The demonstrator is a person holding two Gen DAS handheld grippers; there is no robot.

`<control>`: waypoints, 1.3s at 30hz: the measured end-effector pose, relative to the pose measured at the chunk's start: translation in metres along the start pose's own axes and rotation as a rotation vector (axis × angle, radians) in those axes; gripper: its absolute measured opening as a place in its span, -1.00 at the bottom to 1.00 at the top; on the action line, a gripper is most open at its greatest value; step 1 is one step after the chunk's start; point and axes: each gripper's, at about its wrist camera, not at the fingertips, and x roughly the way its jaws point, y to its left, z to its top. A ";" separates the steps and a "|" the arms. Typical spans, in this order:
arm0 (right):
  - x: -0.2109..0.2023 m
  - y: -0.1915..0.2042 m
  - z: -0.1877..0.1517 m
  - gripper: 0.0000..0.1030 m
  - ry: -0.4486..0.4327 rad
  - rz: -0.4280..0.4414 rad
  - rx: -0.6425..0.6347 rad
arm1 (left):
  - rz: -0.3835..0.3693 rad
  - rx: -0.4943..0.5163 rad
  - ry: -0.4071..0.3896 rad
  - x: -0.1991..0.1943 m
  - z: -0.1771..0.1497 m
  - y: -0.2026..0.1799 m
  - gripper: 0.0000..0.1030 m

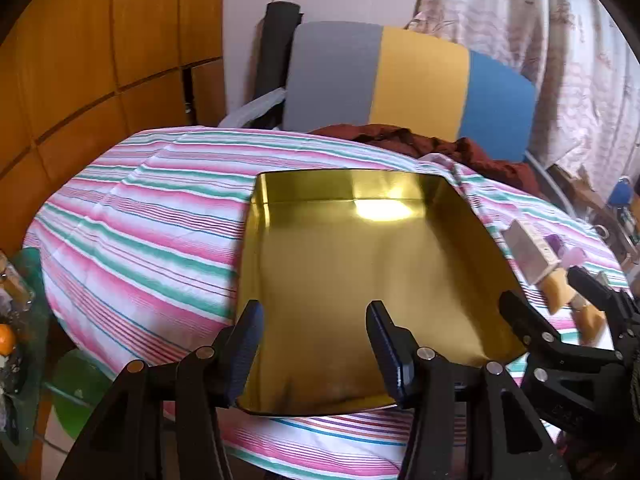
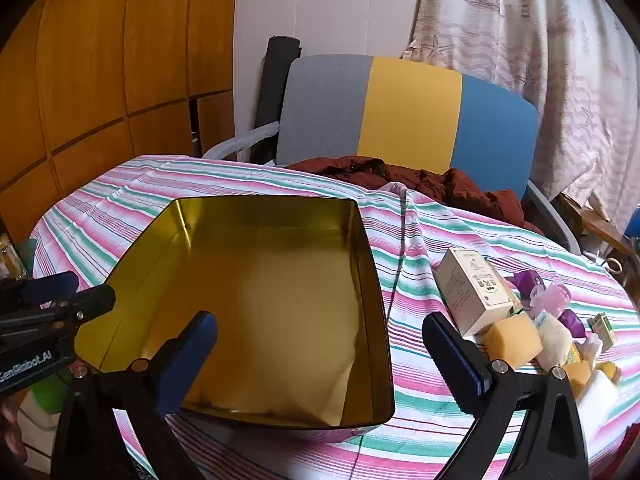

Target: Organize objects

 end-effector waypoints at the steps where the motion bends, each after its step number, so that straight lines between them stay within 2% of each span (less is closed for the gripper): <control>1: -0.001 0.000 -0.001 1.00 0.000 -0.001 0.005 | 0.008 0.010 -0.007 -0.001 -0.001 -0.002 0.04; 6: -0.005 -0.009 0.001 1.00 -0.004 -0.013 0.036 | 0.093 0.064 -0.022 -0.004 -0.001 -0.009 0.04; 15: -0.014 -0.012 -0.001 1.00 -0.007 -0.011 0.044 | 0.077 0.092 -0.021 -0.008 0.000 -0.012 0.06; 22: -0.023 -0.025 0.002 1.00 -0.025 -0.029 0.065 | 0.054 0.149 -0.071 -0.018 0.004 -0.024 0.20; 27: -0.022 -0.030 0.002 1.00 -0.020 -0.031 0.068 | 0.051 0.171 -0.079 -0.019 0.006 -0.030 0.31; 34: -0.019 -0.030 0.003 1.00 -0.024 -0.048 0.039 | 0.043 0.154 -0.057 -0.012 0.006 -0.026 0.32; 39: -0.017 -0.025 0.003 1.00 -0.035 -0.015 -0.008 | 0.048 0.140 -0.054 -0.008 0.010 -0.021 0.32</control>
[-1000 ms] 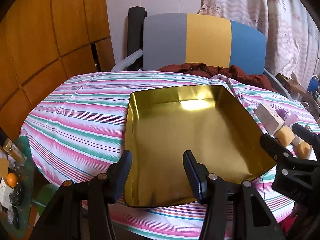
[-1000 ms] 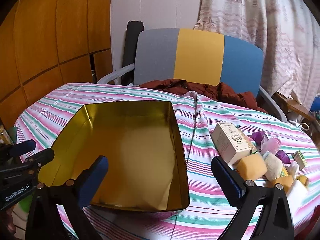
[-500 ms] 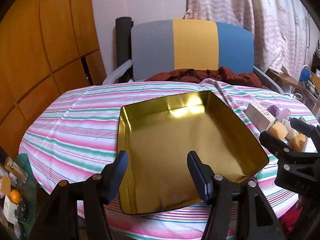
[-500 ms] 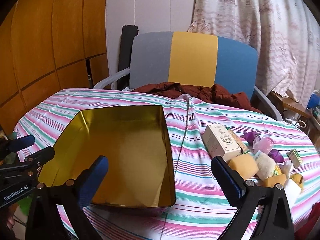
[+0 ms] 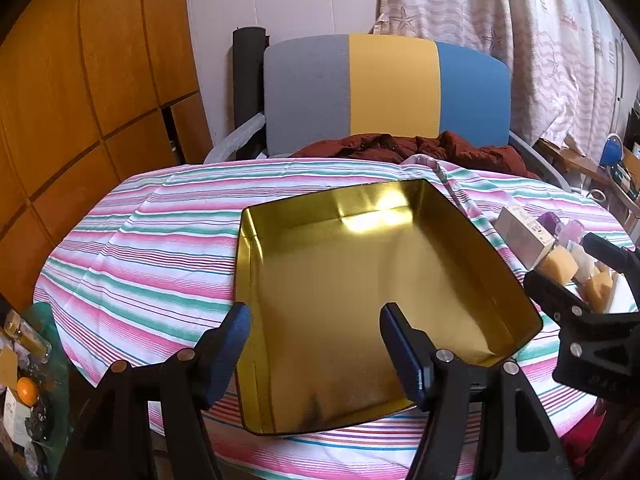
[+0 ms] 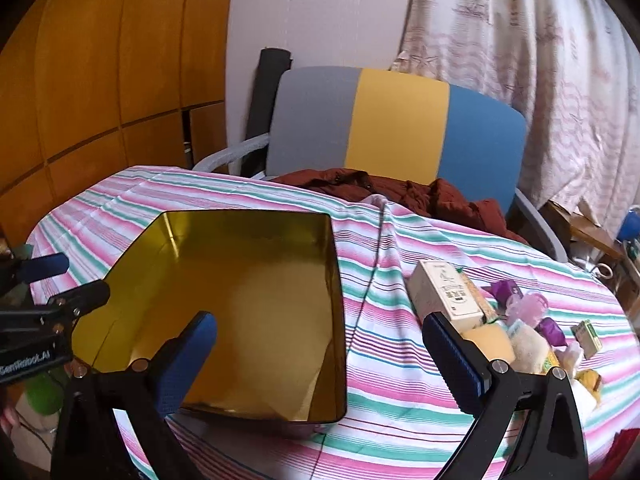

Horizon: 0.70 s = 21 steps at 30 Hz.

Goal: Organize objects
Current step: 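Move both tools from the gold tray toward the cluster of items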

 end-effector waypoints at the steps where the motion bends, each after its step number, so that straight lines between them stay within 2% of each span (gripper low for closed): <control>1: 0.000 0.000 0.000 1.00 0.001 0.005 0.000 | -0.005 0.000 0.003 0.001 0.001 0.000 0.32; 7: 0.006 -0.013 -0.001 1.00 0.024 0.005 0.061 | -0.030 0.037 -0.017 0.000 0.005 -0.008 0.34; 10: 0.005 -0.025 0.001 1.00 0.022 -0.008 0.087 | -0.044 0.056 -0.035 -0.002 0.010 -0.015 0.52; 21: 0.001 -0.043 0.007 1.00 0.003 -0.030 0.120 | -0.066 0.068 -0.029 0.004 0.018 -0.025 0.52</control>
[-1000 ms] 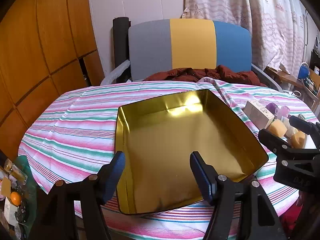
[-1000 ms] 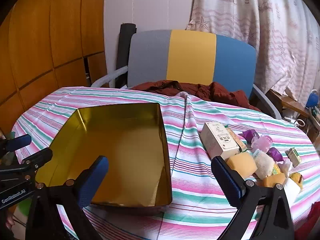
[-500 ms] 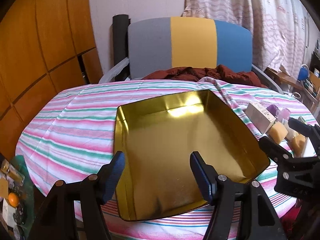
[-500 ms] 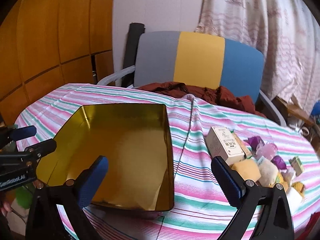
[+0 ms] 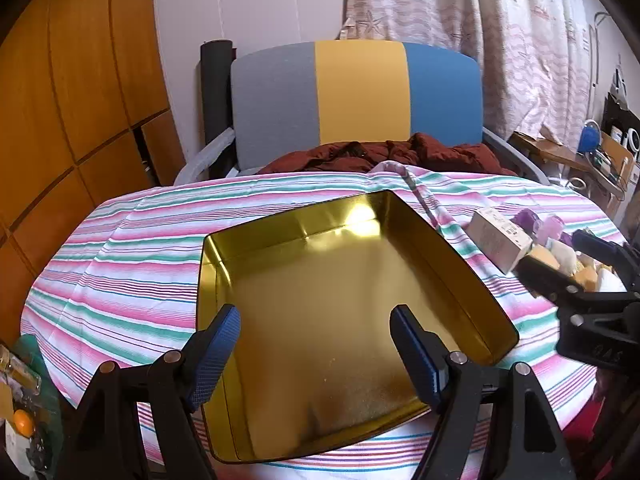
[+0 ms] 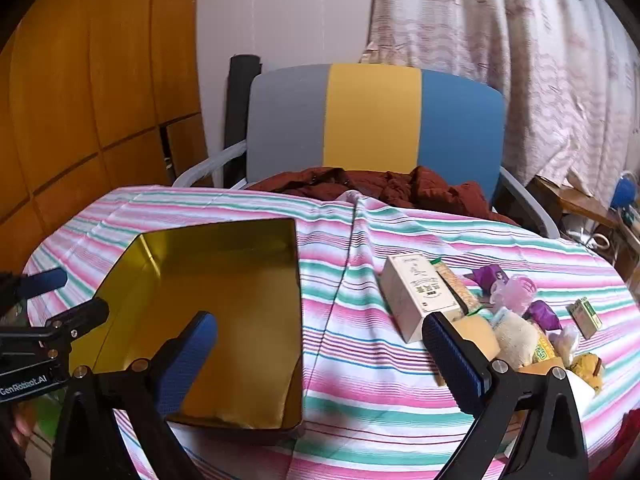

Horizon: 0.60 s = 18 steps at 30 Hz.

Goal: Organize objects
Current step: 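Move both tools from the gold tray toward the cluster of items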

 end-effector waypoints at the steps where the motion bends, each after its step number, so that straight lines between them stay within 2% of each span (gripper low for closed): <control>1: -0.001 -0.002 0.001 1.00 -0.002 -0.003 0.008 | -0.002 -0.008 0.007 0.001 0.001 0.001 0.52; 8: -0.003 -0.022 0.005 1.00 -0.012 -0.035 0.042 | -0.043 -0.009 0.014 0.004 0.005 -0.005 0.52; 18: -0.005 -0.110 0.009 1.00 0.011 -0.144 0.254 | -0.149 0.035 0.022 0.004 0.005 -0.027 0.54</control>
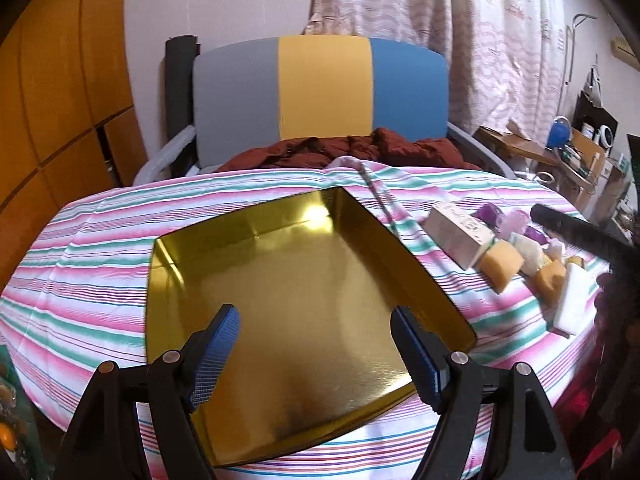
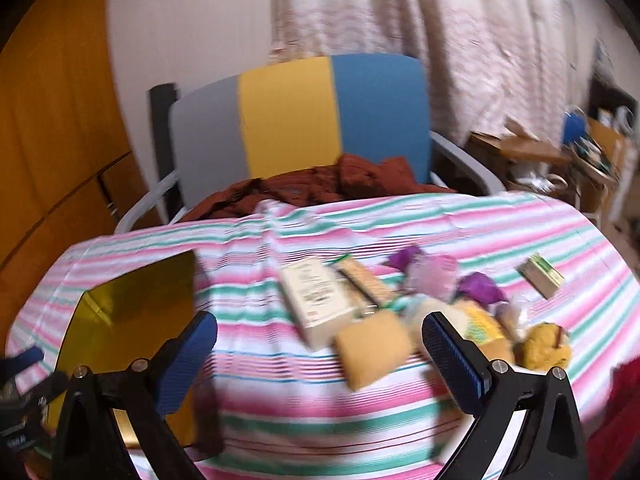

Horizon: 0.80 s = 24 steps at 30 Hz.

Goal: Organize objects
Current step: 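Move both tools from the gold tray toward the cluster of items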

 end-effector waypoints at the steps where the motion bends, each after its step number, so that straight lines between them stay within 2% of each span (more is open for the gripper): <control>1: 0.000 -0.010 0.004 1.00 -0.002 -0.013 0.019 | -0.007 0.005 0.004 0.001 0.000 -0.003 0.54; 6: -0.003 -0.060 0.026 1.00 -0.047 -0.099 0.060 | -0.041 0.042 0.027 0.007 0.003 -0.020 0.54; 9: 0.000 -0.086 0.032 1.00 -0.059 -0.141 0.059 | -0.065 0.066 0.044 0.011 0.007 -0.034 0.54; 12: 0.005 -0.115 0.030 1.00 -0.062 -0.155 0.110 | -0.097 0.086 0.052 0.016 0.014 -0.051 0.54; 17: 0.011 -0.154 0.025 1.00 -0.023 -0.102 0.320 | -0.110 0.080 0.075 0.027 0.028 -0.072 0.54; 24: 0.015 -0.162 0.021 1.00 0.010 -0.051 0.385 | -0.217 0.097 0.131 0.055 0.054 -0.109 0.54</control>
